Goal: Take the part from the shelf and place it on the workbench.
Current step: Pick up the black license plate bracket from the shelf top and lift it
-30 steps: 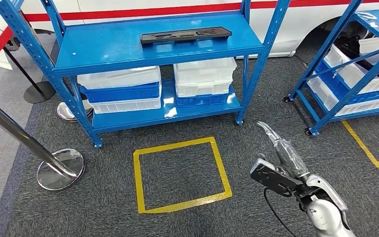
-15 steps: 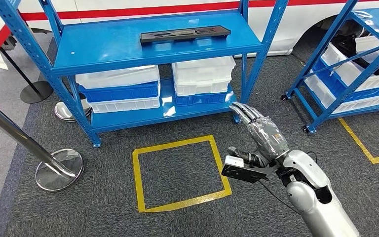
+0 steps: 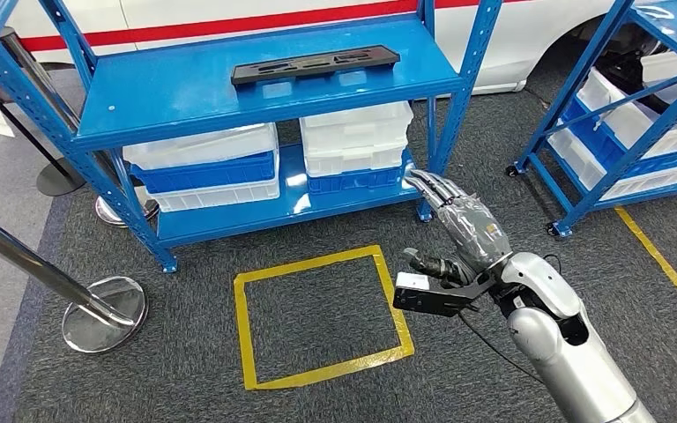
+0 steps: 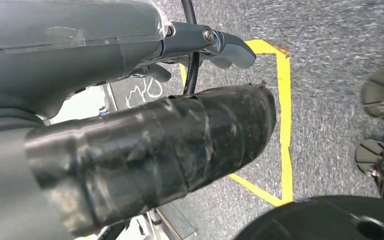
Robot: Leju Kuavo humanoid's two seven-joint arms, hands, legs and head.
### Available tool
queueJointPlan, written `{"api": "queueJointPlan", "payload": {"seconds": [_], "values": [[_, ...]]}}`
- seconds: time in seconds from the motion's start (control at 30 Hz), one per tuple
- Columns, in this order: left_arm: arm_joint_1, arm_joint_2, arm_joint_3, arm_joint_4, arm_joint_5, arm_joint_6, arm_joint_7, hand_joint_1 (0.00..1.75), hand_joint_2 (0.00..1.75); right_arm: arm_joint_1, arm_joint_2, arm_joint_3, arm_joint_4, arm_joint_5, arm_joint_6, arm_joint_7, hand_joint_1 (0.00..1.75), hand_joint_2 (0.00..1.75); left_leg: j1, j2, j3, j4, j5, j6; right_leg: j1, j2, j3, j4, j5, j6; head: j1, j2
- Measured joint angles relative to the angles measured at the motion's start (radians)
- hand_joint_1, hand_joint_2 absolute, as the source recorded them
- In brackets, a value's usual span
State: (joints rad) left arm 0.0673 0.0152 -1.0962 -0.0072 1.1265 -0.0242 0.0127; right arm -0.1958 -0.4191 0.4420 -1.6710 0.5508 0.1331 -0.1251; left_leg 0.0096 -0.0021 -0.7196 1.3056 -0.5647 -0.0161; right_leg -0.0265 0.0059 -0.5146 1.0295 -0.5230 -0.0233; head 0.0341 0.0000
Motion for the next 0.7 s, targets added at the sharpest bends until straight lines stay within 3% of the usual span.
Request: {"api": "queueJointPlan", "payload": {"seconds": [0.07, 0.1, 0.17, 0.27, 0.33, 0.37, 0.43, 0.5, 0.53, 0.57, 0.63, 0.67, 0.7], "values": [[0.0, 0.002, -0.002, 0.0, -0.002, -0.001, 0.007, 0.0, 0.0, -0.012, 0.0, 0.003, 0.007, -0.014, 0.006, -0.002, 0.0, 0.0, -0.001, -0.001, 0.032, -0.12, 0.103, 0.01, 0.001, 0.003, 0.027, -0.001, -0.021, 0.003, 0.0, 0.0], [0.0, 0.004, -0.002, 0.002, -0.003, -0.001, 0.01, 0.0, 0.0, -0.018, 0.0, 0.003, 0.011, -0.02, 0.007, -0.002, 0.0, 0.0, -0.004, -0.001, 0.056, -0.178, 0.137, 0.016, 0.003, 0.004, 0.036, -0.001, -0.031, 0.007, 0.0, 0.0], [-0.003, 0.008, -0.002, 0.004, -0.004, -0.003, 0.015, 0.0, 0.0, -0.028, 0.0, 0.004, 0.018, -0.028, 0.01, -0.003, 0.0, 0.0, -0.011, -0.003, 0.088, -0.25, 0.145, 0.029, 0.004, 0.006, 0.047, -0.006, -0.043, 0.018, 0.0, 0.0], [-0.009, 0.009, -0.002, 0.005, -0.002, -0.007, 0.024, 0.0, 0.0, -0.039, 0.001, 0.006, 0.029, -0.038, 0.01, -0.006, 0.0, 0.0, -0.012, -0.004, 0.113, -0.283, 0.125, 0.045, 0.001, 0.006, 0.054, 0.004, -0.034, 0.037, 0.0, 0.0], [-0.01, 0.009, -0.003, 0.005, -0.001, -0.008, 0.031, 0.0, 0.0, -0.052, 0.001, 0.007, 0.034, -0.042, 0.01, -0.007, 0.0, 0.0, -0.007, -0.003, 0.137, -0.3, 0.119, 0.054, 0.001, 0.003, 0.016, 0.069, -0.034, 0.044, 0.001, 0.0], [-0.01, 0.01, -0.003, 0.005, -0.001, -0.008, 0.033, 0.0, 0.0, -0.057, 0.001, 0.007, 0.037, -0.043, 0.01, -0.007, 0.0, 0.0, -0.006, -0.003, 0.148, -0.304, 0.114, 0.058, 0.0, 0.001, -0.022, 0.122, -0.045, 0.047, 0.002, 0.0], [-0.012, 0.011, -0.004, 0.005, -0.002, -0.008, 0.035, 0.0, 0.0, -0.059, 0.001, 0.008, 0.042, -0.044, 0.01, -0.007, 0.0, 0.0, -0.006, -0.003, 0.168, -0.306, 0.098, 0.064, 0.001, 0.0, -0.108, 0.226, -0.09, 0.051, 0.002, 0.0], [-0.012, 0.012, -0.004, 0.005, -0.002, -0.008, 0.035, 0.0, 0.0, -0.056, 0.001, 0.008, 0.047, -0.045, 0.01, -0.007, 0.0, 0.0, -0.006, -0.004, 0.195, -0.306, 0.076, 0.064, 0.001, 0.0, -0.166, 0.251, -0.119, 0.054, 0.002, 0.0], [-0.012, 0.012, -0.004, 0.005, -0.002, -0.008, 0.036, 0.0, 0.0, -0.055, 0.001, 0.009, 0.05, -0.045, 0.01, -0.007, 0.0, 0.0, -0.006, -0.005, 0.212, -0.306, 0.064, 0.062, 0.001, -0.001, -0.174, 0.223, -0.102, 0.054, 0.002, 0.0], [-0.012, 0.012, -0.004, 0.005, -0.002, -0.008, 0.037, 0.0, 0.0, -0.056, 0.001, 0.009, 0.052, -0.046, 0.01, -0.007, 0.0, 0.0, -0.005, -0.005, 0.228, -0.306, 0.051, 0.059, 0.001, -0.002, -0.171, 0.171, -0.058, 0.053, 0.002, 0.0], [-0.012, 0.012, -0.005, 0.005, -0.003, -0.009, 0.039, 0.0, 0.0, -0.055, 0.001, 0.01, 0.056, -0.049, 0.011, -0.007, 0.0, 0.0, -0.007, -0.005, 0.256, -0.303, 0.024, 0.05, 0.005, -0.007, -0.159, 0.07, 0.058, 0.044, 0.002, 0.0], [-0.014, 0.013, -0.006, 0.005, -0.003, -0.008, 0.041, 0.0, 0.0, -0.054, 0.001, 0.01, 0.058, -0.05, 0.011, -0.007, 0.0, 0.0, -0.008, -0.005, 0.262, -0.304, 0.013, 0.044, 0.009, -0.009, -0.154, 0.042, 0.097, 0.037, 0.002, 0.0], [-0.016, 0.013, -0.007, 0.006, -0.004, -0.008, 0.043, 0.0, 0.0, -0.054, 0.001, 0.01, 0.059, -0.052, 0.012, -0.007, 0.0, 0.0, -0.009, -0.006, 0.269, -0.304, 0.007, 0.039, 0.011, -0.01, -0.152, 0.033, 0.111, 0.029, 0.002, 0.0]]}}
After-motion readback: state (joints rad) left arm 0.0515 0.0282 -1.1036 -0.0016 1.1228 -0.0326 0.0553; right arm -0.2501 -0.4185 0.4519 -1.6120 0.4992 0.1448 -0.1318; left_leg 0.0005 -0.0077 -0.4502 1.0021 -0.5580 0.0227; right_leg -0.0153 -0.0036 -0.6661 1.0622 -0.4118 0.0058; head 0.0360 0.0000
